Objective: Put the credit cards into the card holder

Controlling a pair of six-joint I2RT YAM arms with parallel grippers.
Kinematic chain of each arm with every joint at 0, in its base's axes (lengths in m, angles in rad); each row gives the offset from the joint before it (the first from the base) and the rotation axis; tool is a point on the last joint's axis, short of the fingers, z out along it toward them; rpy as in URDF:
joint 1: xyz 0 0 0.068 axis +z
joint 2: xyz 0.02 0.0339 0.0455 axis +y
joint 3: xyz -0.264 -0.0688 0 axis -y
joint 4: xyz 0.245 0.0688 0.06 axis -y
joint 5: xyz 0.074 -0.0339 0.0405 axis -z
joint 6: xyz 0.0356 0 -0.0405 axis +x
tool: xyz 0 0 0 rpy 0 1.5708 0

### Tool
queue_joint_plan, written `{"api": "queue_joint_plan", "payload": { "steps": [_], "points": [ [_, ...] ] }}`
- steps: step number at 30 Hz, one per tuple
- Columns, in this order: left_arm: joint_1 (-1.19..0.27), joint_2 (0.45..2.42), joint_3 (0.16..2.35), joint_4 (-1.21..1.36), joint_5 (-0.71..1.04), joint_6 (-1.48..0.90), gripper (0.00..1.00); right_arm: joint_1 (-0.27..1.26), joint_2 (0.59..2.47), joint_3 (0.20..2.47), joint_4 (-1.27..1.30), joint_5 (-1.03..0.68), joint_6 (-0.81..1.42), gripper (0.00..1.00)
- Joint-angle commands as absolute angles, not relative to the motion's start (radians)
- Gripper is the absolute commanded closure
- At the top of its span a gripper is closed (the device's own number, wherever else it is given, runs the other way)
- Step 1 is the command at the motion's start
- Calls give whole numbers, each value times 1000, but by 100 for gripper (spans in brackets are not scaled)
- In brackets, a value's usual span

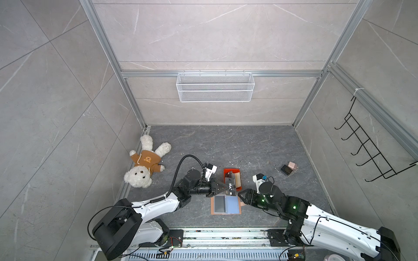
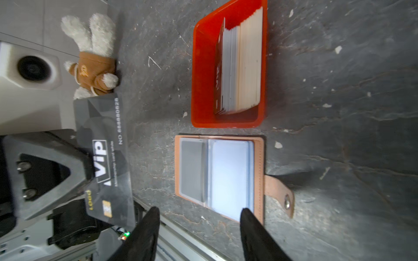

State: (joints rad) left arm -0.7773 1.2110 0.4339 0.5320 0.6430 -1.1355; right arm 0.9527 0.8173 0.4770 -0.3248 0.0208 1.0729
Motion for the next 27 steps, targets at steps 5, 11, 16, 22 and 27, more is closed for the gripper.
{"api": "queue_joint_plan", "payload": {
  "steps": [5, 11, 16, 22, 27],
  "points": [
    [-776, 1063, 409, 258, 567, -991, 100, 992, 892, 477, -368, 106, 1048, 60],
    [-783, 1035, 385, 213, 531, -976, 100, 998, 1041, 514, -324, 83, 1014, 72],
    [-814, 1025, 365, 213, 467, -965, 100, 998, 1180, 578, -375, 108, 1005, 77],
    [-837, 1013, 342, 213, 413, -966, 100, 999, 1249, 596, -383, 124, 999, 81],
    [-852, 1002, 333, 215, 373, -966, 100, 998, 1282, 592, -384, 120, 1005, 82]
  ]
}}
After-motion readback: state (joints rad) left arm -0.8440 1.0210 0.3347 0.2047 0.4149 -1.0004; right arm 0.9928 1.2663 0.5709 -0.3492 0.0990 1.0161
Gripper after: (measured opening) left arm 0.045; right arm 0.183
